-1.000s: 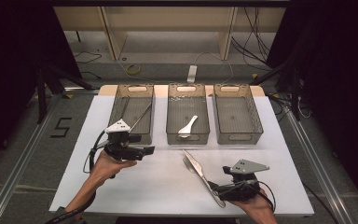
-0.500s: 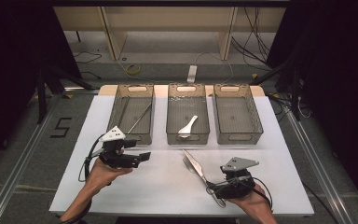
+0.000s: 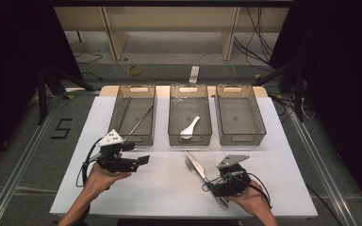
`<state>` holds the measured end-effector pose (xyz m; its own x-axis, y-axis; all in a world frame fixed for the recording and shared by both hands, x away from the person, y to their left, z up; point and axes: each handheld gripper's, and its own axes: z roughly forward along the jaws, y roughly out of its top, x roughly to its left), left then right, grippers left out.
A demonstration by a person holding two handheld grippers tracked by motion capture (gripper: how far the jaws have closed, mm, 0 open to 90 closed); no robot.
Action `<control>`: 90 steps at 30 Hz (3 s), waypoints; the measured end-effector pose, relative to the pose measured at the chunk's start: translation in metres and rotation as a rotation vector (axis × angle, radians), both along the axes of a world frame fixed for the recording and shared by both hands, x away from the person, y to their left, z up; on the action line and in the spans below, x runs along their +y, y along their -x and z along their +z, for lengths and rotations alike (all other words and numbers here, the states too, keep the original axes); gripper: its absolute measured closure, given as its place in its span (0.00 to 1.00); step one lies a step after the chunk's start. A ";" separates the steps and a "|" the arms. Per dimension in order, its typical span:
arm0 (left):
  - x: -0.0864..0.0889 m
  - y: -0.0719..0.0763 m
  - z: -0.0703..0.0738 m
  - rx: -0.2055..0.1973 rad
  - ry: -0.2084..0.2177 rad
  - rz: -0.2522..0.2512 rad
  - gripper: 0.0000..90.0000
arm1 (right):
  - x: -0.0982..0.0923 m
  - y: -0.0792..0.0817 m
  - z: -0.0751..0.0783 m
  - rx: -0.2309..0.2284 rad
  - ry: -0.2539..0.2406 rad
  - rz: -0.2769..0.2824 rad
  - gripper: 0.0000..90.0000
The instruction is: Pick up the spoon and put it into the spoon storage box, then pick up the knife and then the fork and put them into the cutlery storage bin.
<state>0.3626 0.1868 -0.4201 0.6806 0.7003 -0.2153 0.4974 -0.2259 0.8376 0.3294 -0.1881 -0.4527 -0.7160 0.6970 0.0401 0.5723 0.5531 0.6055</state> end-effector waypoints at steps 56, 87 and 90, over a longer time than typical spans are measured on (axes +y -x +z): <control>-0.004 0.020 0.001 -0.080 -0.054 -0.044 0.18 | 0.035 -0.021 -0.014 0.107 0.162 0.057 0.73; -0.006 0.023 0.002 -0.087 -0.054 -0.058 0.19 | 0.032 -0.023 -0.005 0.118 0.127 0.016 0.90; -0.006 0.023 0.002 -0.086 -0.045 -0.050 0.19 | 0.028 -0.024 -0.002 0.095 0.117 0.009 0.90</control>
<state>0.3394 0.1809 -0.4177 0.7297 0.6725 -0.1237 0.4110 -0.2868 0.8653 0.3533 -0.1599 -0.4549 -0.7192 0.6943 0.0267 0.6187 0.6224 0.4795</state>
